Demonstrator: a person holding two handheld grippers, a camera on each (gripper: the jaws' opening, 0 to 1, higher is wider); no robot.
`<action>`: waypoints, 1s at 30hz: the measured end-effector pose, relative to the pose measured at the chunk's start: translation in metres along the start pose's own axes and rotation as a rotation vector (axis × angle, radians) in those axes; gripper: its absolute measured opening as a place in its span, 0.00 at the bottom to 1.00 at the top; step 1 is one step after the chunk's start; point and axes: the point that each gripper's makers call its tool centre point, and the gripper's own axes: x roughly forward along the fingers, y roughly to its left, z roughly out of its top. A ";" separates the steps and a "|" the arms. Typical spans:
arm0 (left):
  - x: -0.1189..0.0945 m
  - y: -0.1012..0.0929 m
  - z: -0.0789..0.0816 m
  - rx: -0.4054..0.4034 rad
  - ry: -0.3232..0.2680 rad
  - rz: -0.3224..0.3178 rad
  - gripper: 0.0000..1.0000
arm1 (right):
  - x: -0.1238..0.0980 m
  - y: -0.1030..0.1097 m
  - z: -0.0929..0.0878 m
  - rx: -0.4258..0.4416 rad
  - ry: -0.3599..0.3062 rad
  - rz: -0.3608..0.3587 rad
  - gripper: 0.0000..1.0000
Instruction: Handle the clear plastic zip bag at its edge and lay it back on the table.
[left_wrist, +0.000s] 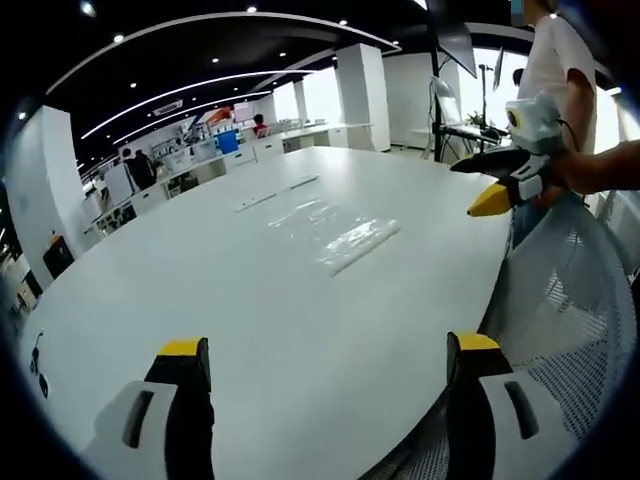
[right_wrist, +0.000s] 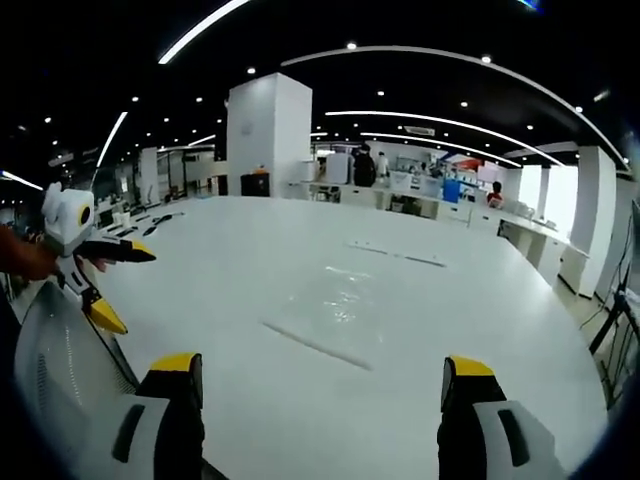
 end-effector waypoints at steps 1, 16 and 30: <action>0.000 0.000 0.000 0.008 0.003 -0.004 0.97 | -0.002 0.001 0.001 -0.005 0.001 0.000 1.00; -0.004 -0.004 0.001 0.033 -0.010 -0.031 0.98 | -0.006 0.012 -0.004 -0.021 0.014 0.001 1.00; 0.000 -0.008 -0.005 0.084 0.004 -0.039 0.97 | 0.002 0.006 0.001 -0.028 0.006 0.007 1.00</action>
